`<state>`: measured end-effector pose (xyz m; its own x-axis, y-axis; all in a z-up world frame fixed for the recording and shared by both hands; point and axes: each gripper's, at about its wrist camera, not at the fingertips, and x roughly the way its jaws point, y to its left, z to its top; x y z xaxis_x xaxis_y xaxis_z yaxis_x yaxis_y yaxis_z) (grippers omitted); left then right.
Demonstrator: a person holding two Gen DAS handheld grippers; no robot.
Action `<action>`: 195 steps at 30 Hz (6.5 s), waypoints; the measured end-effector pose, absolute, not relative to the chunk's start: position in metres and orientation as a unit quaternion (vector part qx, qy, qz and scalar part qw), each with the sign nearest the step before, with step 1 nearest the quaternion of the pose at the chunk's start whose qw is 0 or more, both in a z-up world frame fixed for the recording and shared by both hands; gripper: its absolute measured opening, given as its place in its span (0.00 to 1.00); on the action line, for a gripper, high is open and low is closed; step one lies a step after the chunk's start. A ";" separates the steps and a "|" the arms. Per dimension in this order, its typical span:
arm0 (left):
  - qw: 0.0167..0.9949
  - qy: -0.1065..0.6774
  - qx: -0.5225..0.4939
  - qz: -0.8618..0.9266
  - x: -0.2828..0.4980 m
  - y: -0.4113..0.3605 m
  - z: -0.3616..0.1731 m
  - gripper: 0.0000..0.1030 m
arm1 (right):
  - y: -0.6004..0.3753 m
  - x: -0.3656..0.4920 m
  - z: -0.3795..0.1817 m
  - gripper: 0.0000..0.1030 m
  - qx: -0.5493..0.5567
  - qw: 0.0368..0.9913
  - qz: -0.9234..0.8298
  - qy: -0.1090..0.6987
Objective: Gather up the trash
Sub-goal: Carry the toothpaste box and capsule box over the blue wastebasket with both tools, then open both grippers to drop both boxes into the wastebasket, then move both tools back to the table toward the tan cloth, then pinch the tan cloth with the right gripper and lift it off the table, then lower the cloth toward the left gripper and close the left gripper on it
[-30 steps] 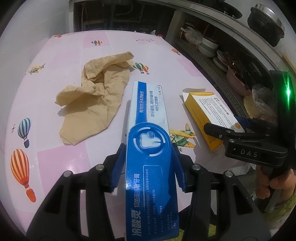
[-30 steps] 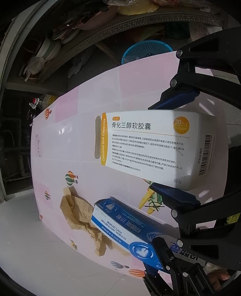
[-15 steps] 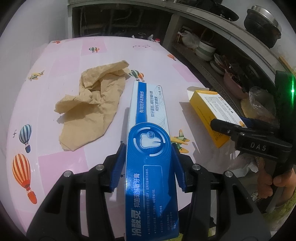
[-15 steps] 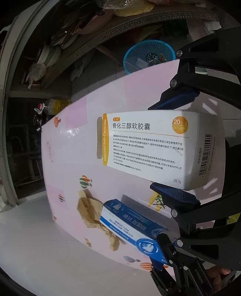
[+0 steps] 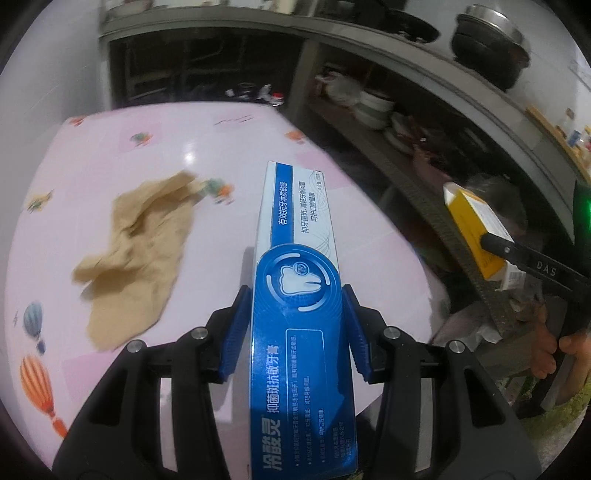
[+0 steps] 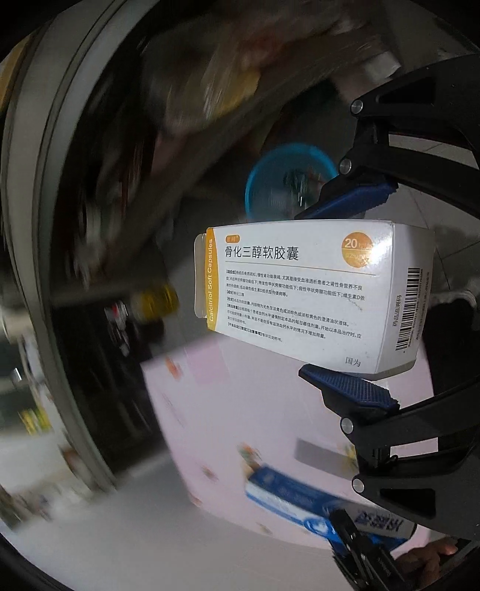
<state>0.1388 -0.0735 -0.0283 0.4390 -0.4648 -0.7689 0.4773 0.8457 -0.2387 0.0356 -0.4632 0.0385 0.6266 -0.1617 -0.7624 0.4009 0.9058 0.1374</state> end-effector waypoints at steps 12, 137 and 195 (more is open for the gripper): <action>0.787 0.468 0.038 -0.402 0.164 -0.195 -0.007 0.45 | -0.569 -0.048 -0.022 0.71 0.324 0.823 -0.245 0.397; 0.845 0.480 -0.054 -0.230 0.160 0.058 -0.113 0.21 | -0.256 0.107 0.039 0.03 0.295 0.707 0.427 0.480; 0.863 0.455 -0.016 -0.219 0.164 0.061 -0.109 0.16 | -0.219 0.224 -0.050 0.14 0.248 0.693 0.337 0.587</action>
<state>0.1639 0.0606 -0.1089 0.4903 -0.3924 -0.7782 0.3631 0.9037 -0.2270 0.2244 -0.2185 -0.0498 0.0850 0.7583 -0.6463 -0.1752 0.6499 0.7395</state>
